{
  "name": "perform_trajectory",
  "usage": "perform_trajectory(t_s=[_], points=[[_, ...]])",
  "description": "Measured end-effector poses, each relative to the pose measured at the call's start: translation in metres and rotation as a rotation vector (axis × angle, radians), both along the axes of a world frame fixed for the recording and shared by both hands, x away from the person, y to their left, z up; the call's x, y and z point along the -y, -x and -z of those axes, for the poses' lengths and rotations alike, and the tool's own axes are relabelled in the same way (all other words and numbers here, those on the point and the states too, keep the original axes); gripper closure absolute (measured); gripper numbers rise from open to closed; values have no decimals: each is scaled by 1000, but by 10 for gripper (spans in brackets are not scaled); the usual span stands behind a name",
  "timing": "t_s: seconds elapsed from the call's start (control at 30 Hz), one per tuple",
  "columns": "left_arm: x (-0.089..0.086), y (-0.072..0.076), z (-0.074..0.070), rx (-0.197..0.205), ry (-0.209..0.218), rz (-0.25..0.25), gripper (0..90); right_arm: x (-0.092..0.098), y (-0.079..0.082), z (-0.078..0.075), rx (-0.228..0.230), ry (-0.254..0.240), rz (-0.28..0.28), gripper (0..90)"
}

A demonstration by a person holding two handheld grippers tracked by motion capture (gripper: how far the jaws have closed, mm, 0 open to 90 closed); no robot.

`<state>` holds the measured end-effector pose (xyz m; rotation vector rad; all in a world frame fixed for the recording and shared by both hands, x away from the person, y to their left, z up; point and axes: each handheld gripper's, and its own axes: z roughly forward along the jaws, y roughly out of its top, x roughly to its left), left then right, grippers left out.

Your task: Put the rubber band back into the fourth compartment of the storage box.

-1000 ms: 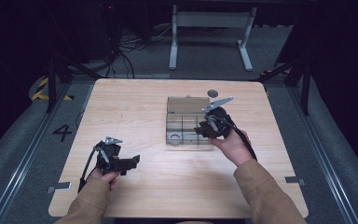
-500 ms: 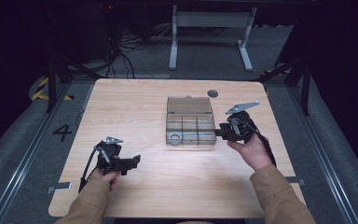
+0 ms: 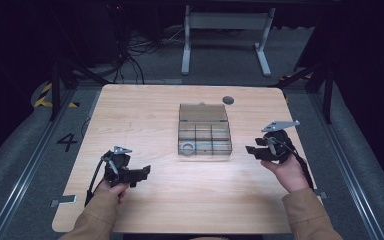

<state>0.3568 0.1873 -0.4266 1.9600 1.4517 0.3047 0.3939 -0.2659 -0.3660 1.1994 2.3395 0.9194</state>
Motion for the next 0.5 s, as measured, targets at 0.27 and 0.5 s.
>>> perform_trajectory(t_s=[0.27, 0.5], points=[[1, 0, 0, 2, -2, 1, 137, 19, 9, 17, -20, 8, 34, 450], [0, -1, 0, 6, 0, -3, 137, 27, 9, 41, -46, 13, 47, 435]])
